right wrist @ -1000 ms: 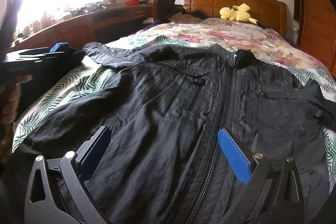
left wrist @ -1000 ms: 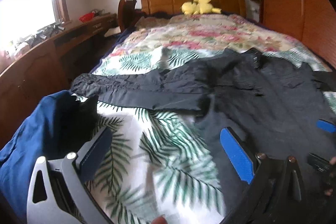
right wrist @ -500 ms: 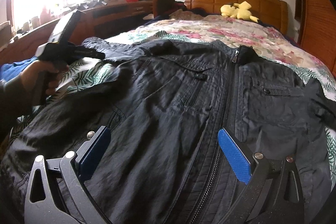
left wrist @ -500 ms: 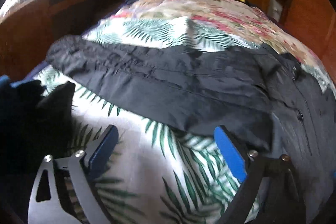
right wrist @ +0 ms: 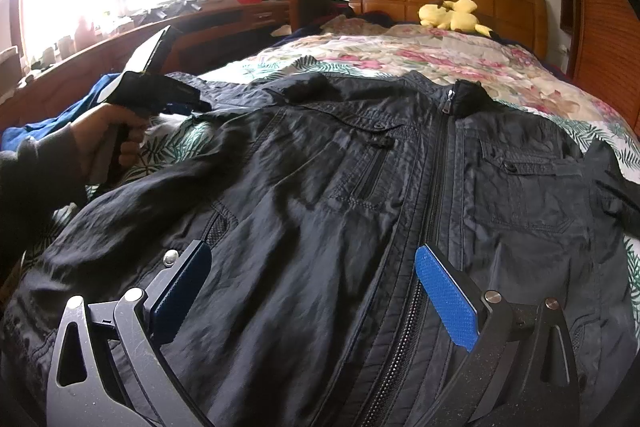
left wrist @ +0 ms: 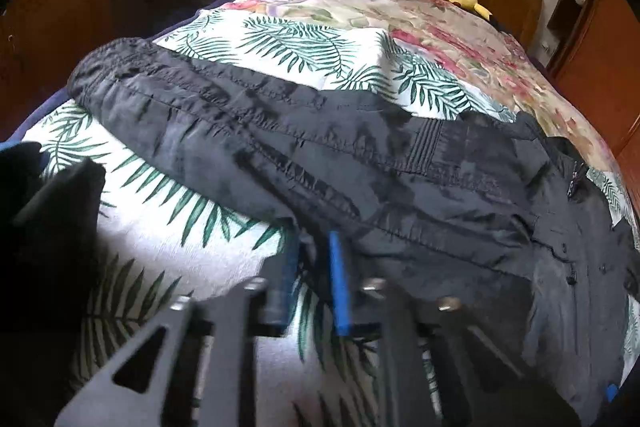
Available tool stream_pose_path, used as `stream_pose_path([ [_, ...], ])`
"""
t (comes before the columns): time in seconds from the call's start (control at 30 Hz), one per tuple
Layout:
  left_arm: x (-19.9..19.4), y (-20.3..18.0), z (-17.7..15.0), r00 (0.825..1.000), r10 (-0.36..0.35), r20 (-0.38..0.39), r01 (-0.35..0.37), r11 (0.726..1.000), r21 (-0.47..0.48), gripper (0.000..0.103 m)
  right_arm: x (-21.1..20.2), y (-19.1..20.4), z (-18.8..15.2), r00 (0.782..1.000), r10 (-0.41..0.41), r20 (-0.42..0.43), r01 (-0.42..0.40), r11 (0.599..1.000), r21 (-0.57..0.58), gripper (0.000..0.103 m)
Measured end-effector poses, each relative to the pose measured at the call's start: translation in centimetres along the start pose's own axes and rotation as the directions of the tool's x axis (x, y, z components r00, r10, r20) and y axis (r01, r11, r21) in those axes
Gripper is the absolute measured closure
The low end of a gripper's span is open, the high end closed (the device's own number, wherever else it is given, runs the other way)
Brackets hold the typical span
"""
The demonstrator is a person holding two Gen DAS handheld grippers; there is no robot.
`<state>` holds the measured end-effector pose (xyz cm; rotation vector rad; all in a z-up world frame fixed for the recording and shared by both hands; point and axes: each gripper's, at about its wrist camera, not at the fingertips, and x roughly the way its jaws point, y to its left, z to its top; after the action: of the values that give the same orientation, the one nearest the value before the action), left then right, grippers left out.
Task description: Fold large clothes
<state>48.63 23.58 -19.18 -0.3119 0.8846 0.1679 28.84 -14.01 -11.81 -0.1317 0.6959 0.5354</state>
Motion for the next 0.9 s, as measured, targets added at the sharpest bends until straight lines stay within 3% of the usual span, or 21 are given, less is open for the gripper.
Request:
stream_pose_path([
  [0.07,-0.4,-0.6,0.5,1.0,-0.003,0.006,0.003,1.0,0.011,0.103,0.0,0.0,0.0,1.0,0.0,0.001,0.0,1.0,0.003,0.0],
  [0.3,-5.3,-6.8,1.9,0.995,0.013,0.096,-0.029,0.985,0.168,0.103,-0.2,-0.1,-0.1,1.0,-0.002,0.019,0.002,1.0,0.008,0.0],
  [0.5,-12.6,-16.2,0.2,0.982,-0.118,0.147,0.058,0.931,0.361,0.103,-2.8,0.1,0.0,0.998,-0.026,0.064,0.028,0.999,-0.025,0.0],
  [0.6,-15.2,-18.9,-0.9,0.975,-0.154,0.162,0.075,0.907,0.413,0.103,-4.8,-0.3,-0.1,0.992,-0.067,0.105,0.072,0.997,-0.042,0.0],
  [0.7,-16.0,-19.2,-1.1,0.975,-0.134,0.176,0.052,0.913,0.405,0.103,-5.8,-1.4,-0.4,0.991,-0.078,0.113,0.08,0.997,-0.012,0.0],
  [0.9,-14.2,-14.1,0.0,0.991,-0.068,0.119,0.029,0.951,0.308,0.098,-5.7,-2.5,-1.2,0.992,-0.079,0.094,0.078,0.997,0.011,0.0],
])
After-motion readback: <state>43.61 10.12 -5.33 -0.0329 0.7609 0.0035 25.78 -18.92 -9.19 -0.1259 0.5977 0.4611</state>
